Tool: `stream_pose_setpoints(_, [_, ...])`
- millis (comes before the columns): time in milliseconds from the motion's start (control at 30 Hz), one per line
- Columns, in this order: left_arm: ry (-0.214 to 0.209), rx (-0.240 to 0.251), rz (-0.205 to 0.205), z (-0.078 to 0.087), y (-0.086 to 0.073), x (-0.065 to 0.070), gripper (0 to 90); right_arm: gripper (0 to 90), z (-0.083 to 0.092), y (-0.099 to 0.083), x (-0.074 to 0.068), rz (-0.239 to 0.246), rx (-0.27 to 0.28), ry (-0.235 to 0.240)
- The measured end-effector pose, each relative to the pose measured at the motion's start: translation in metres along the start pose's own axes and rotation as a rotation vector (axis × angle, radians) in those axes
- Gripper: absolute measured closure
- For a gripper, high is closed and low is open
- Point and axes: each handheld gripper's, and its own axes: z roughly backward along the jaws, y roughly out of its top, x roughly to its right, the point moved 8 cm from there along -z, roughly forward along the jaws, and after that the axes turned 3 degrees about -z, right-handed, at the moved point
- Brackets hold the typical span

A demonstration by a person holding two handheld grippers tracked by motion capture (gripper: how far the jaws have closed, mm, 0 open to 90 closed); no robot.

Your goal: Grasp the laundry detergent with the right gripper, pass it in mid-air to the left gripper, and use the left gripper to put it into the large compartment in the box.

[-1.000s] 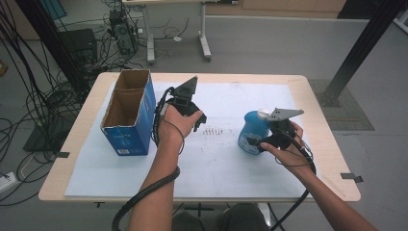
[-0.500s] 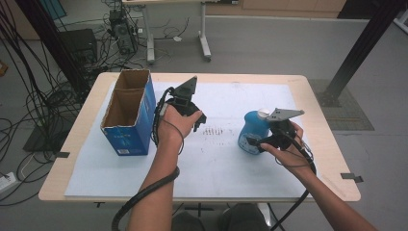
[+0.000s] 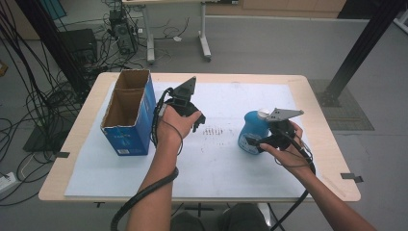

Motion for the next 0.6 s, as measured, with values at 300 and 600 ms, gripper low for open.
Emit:
stream_pose_setpoints(300, [-0.001,0.001,-0.001,-0.0001,-0.0001,0.0,5.6,1.8,0.0002,0.0004,0.0003,0.002,0.003,-0.001])
stream_pose_setpoints(600, [0.0,0.0,0.001,0.0008,0.0,-0.0005,5.6,1.7,0.0004,0.0006,0.0003,0.003,0.004,-0.001])
